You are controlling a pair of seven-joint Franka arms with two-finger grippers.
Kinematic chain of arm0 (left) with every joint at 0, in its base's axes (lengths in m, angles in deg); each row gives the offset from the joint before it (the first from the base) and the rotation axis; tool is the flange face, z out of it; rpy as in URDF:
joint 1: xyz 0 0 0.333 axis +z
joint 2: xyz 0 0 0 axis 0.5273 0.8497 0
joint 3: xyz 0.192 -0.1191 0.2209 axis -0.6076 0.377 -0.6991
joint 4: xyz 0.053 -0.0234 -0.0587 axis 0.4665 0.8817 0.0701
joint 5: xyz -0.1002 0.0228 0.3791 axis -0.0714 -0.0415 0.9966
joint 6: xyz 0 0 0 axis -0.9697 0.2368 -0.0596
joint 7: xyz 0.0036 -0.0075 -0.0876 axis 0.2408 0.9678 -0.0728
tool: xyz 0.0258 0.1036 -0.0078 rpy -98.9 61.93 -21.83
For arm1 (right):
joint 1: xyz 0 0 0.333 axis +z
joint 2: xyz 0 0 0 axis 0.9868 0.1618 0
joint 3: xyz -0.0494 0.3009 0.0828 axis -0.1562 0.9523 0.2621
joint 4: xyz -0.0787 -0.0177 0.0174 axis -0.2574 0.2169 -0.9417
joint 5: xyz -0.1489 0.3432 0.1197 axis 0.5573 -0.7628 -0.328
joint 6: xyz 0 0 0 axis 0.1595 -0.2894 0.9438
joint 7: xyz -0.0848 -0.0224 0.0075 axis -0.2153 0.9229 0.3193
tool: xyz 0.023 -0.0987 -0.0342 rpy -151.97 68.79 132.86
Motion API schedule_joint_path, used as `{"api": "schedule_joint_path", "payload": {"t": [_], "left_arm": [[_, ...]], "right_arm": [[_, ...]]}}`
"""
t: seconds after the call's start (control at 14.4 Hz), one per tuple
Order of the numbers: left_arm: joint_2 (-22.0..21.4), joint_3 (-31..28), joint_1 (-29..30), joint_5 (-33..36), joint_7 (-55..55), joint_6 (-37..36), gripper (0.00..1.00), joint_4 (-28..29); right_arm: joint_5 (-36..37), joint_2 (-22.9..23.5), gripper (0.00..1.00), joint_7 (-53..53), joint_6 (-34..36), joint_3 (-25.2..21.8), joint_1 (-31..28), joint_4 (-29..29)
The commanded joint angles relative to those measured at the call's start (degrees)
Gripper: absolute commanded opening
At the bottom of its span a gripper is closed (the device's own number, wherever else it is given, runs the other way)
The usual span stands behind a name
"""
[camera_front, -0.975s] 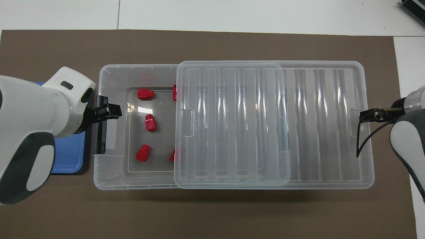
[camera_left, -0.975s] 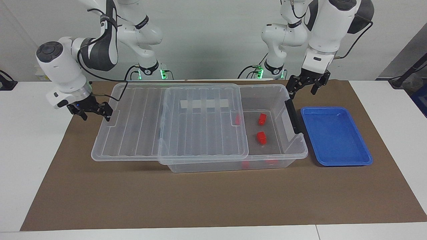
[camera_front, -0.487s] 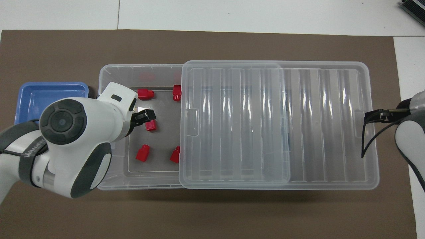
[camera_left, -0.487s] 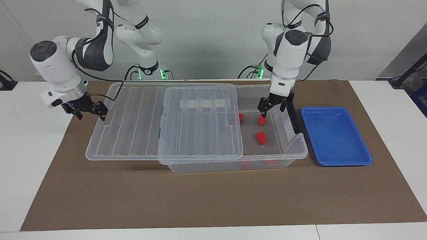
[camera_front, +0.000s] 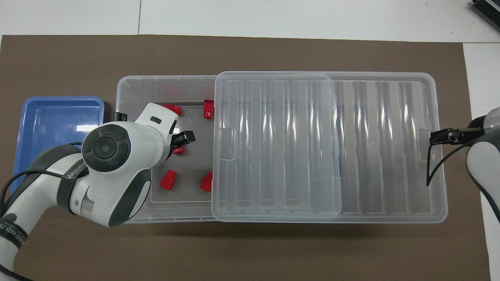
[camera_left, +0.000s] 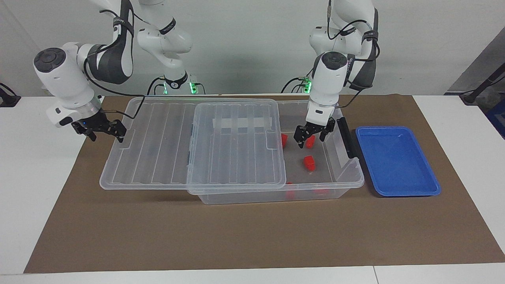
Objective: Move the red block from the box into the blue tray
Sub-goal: 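Reach the left gripper into the opened box toward a red block, then grasp a red block with the left gripper and lift it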
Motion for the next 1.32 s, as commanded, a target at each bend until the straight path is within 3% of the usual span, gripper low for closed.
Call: {"api": "schedule_joint_path", "payload": {"t": [0.0,0.56,1.25], "left_arm": [[-0.7,-0.6,-0.1,0.8,-0.4,4.2,1.0,3.4],[7.1,-0.7,-0.1,4.5,-0.6,11.1,1.0,3.9],[10.4,-0.8,0.0,5.6,0.5,13.6,0.99,3.9]], "right_arm": [[1.5,-0.8,1.0,1.1,2.2,0.3,-0.4,1.1],[0.1,-2.7,1.0,0.7,10.0,1.0,0.2,8.0],[-4.1,-2.8,1.0,-4.4,26.9,2.7,0.2,20.7]]}}
